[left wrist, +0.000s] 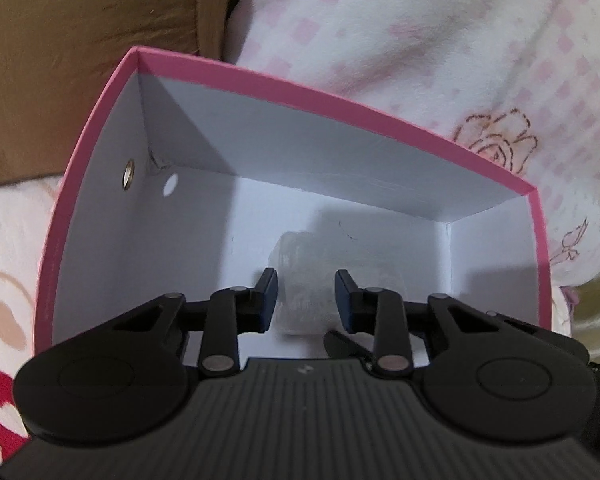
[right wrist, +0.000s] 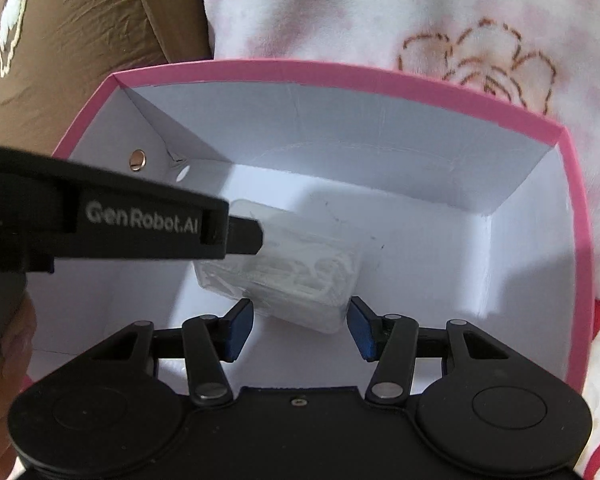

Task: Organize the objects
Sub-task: 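Lower the floss-pick box into the pink box and open the left gripper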

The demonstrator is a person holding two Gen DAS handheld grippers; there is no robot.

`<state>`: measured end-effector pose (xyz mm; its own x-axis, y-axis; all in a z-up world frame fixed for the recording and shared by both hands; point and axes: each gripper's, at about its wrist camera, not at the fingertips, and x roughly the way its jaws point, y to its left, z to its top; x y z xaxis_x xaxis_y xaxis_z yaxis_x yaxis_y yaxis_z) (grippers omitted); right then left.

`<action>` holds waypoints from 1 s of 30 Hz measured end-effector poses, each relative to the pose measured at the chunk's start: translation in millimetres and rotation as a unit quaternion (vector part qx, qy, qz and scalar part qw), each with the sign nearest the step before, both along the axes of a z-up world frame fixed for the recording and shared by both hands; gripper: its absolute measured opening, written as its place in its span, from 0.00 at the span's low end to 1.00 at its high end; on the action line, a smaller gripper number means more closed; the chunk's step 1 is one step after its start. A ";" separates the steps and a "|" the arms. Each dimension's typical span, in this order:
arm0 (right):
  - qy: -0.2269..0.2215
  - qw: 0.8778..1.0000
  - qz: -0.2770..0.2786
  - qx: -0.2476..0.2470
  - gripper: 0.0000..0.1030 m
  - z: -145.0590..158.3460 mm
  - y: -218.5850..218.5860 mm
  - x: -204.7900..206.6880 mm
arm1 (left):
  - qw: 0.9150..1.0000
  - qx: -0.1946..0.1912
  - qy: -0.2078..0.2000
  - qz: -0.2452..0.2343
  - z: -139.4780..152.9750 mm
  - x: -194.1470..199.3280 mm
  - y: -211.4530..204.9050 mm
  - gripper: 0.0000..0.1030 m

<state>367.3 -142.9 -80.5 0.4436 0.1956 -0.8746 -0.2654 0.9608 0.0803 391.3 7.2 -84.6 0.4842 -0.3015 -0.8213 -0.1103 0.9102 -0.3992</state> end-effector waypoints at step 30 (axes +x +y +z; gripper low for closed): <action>-0.099 0.993 0.063 0.025 0.67 117.6 -25.9 -115.4 | 0.992 0.045 -0.070 -0.097 132.4 -107.6 -30.7 0.29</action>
<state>251.9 -168.8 37.0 0.5758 0.3002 -0.7605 -0.3977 0.9155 0.0603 283.7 -23.5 47.8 0.5362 -0.3291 -0.7773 0.1214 0.9414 -0.3148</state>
